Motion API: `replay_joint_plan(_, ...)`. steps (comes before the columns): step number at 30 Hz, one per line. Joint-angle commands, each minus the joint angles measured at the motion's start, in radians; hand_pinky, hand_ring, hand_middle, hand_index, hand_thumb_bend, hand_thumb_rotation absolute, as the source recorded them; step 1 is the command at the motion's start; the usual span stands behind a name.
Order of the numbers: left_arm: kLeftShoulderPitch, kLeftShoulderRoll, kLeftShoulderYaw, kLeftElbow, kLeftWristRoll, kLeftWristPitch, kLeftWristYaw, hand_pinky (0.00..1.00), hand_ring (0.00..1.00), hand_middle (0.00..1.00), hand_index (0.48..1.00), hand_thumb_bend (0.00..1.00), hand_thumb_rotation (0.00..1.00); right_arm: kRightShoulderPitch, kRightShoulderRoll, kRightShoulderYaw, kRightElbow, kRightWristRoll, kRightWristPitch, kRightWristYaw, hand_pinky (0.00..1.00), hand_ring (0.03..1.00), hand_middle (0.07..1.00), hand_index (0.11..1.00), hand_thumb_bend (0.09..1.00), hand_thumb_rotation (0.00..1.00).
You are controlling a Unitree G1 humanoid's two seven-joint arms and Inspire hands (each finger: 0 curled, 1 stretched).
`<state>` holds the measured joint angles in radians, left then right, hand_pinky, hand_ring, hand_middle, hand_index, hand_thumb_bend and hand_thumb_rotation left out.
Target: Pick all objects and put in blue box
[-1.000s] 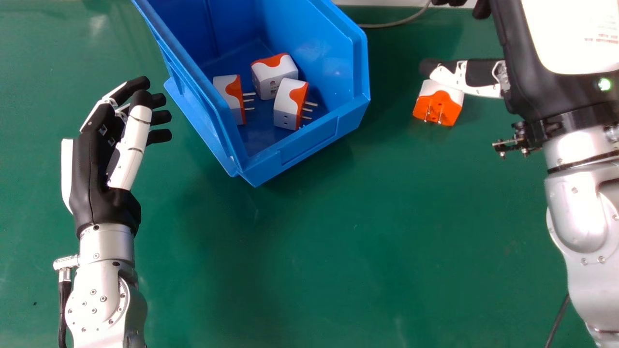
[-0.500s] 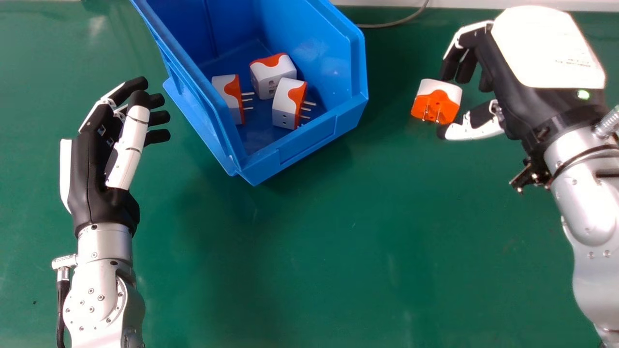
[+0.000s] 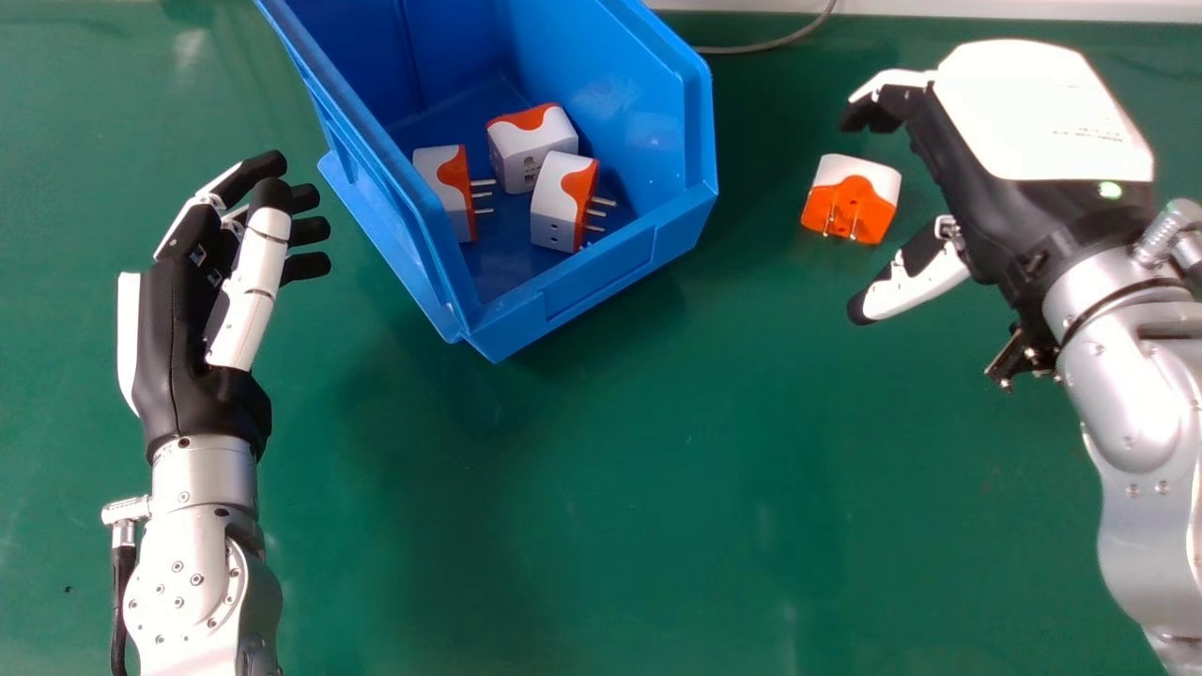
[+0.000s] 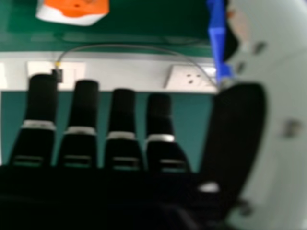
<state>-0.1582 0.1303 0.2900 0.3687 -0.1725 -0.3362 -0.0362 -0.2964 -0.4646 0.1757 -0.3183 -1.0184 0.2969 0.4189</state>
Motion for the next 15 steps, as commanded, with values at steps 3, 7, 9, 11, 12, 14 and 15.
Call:
replay_joint_plan(3, -0.008, 0.012, 0.002, -0.015, 0.004, -0.018, -0.001, 0.61, 0.65, 0.69, 0.730, 0.55, 0.57, -0.035, -0.009, 0.002, -0.001, -0.023, 0.008, 0.000, 0.61, 0.775, 0.826, 0.808, 0.881, 0.12)
replay_joint_plan(7, -0.007, 0.007, 0.006, -0.021, -0.008, -0.018, -0.006, 0.61, 0.65, 0.69, 0.730, 0.55, 0.57, -0.040, -0.017, 0.010, 0.022, -0.024, 0.004, 0.011, 0.63, 0.809, 0.856, 0.837, 0.899, 0.14)
replay_joint_plan(9, -0.007, 0.005, 0.006, -0.021, -0.008, -0.020, -0.005, 0.61, 0.65, 0.69, 0.730, 0.55, 0.57, -0.042, -0.021, 0.014, 0.025, -0.027, 0.004, 0.020, 0.66, 0.844, 0.884, 0.864, 0.916, 0.16)
replay_joint_plan(11, -0.008, 0.006, 0.007, -0.015, -0.008, -0.024, -0.005, 0.61, 0.65, 0.69, 0.731, 0.55, 0.57, -0.044, -0.029, 0.021, 0.033, -0.036, 0.006, 0.034, 0.69, 0.873, 0.907, 0.885, 0.929, 0.18)
replay_joint_plan(12, -0.009, 0.007, 0.007, -0.014, -0.007, -0.025, -0.004, 0.61, 0.65, 0.69, 0.731, 0.55, 0.57, -0.046, -0.031, 0.022, 0.036, -0.037, 0.006, 0.041, 0.69, 0.873, 0.907, 0.885, 0.929, 0.18)
replay_joint_plan(14, -0.010, 0.006, 0.006, -0.013, -0.002, -0.026, 0.001, 0.61, 0.65, 0.69, 0.731, 0.55, 0.57, -0.049, -0.034, 0.025, 0.041, -0.036, 0.009, 0.055, 0.71, 0.897, 0.926, 0.901, 0.940, 0.20)
replay_joint_plan(15, -0.010, 0.005, 0.006, -0.013, -0.001, -0.026, 0.003, 0.61, 0.65, 0.69, 0.731, 0.55, 0.57, -0.050, -0.035, 0.025, 0.046, -0.033, 0.009, 0.059, 0.71, 0.897, 0.926, 0.901, 0.940, 0.20)
